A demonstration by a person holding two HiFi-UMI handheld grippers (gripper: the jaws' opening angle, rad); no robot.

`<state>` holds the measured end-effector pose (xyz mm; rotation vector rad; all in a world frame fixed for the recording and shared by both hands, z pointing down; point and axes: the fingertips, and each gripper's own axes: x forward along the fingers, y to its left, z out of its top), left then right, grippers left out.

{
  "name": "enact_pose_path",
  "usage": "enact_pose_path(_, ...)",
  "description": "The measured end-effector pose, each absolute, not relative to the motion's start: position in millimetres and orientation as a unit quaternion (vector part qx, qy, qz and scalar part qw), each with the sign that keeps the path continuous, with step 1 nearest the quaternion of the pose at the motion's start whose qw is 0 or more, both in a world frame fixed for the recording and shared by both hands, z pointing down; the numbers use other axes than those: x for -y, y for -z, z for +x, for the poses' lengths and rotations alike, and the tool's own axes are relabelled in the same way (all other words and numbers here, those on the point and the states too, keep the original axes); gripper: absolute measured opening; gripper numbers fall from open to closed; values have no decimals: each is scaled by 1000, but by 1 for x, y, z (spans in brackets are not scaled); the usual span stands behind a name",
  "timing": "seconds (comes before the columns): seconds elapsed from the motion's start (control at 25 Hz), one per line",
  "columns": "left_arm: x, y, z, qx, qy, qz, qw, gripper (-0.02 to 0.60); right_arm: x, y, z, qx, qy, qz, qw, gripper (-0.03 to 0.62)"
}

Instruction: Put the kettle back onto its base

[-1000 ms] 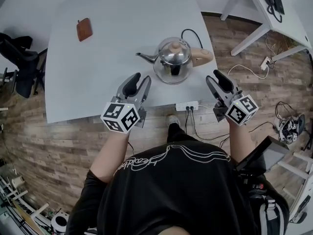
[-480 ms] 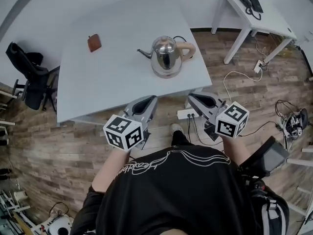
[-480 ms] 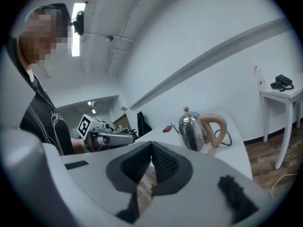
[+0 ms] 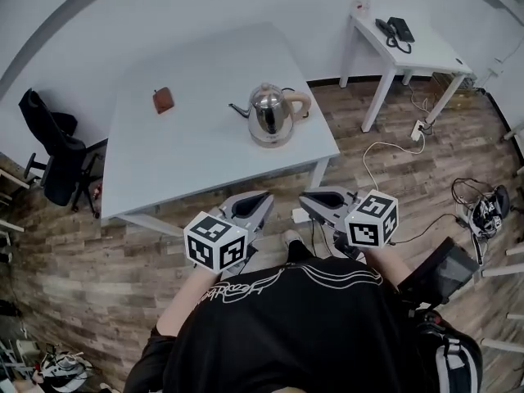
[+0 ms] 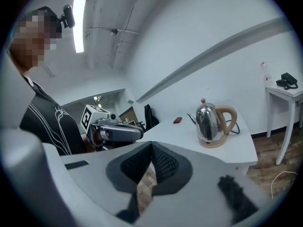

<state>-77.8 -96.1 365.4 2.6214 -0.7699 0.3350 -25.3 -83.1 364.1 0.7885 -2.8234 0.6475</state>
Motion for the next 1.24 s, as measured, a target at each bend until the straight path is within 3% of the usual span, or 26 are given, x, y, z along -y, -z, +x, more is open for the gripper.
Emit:
enact_pose_path(0.44,83,-361,-78,266,-118,939,183,5,72,-365,-39,941,-198,260,91,6)
enact_pose_path(1.24,80,-373,-99,268,-87,930,238,5,74,-381,-64,936,-211,261,105,6)
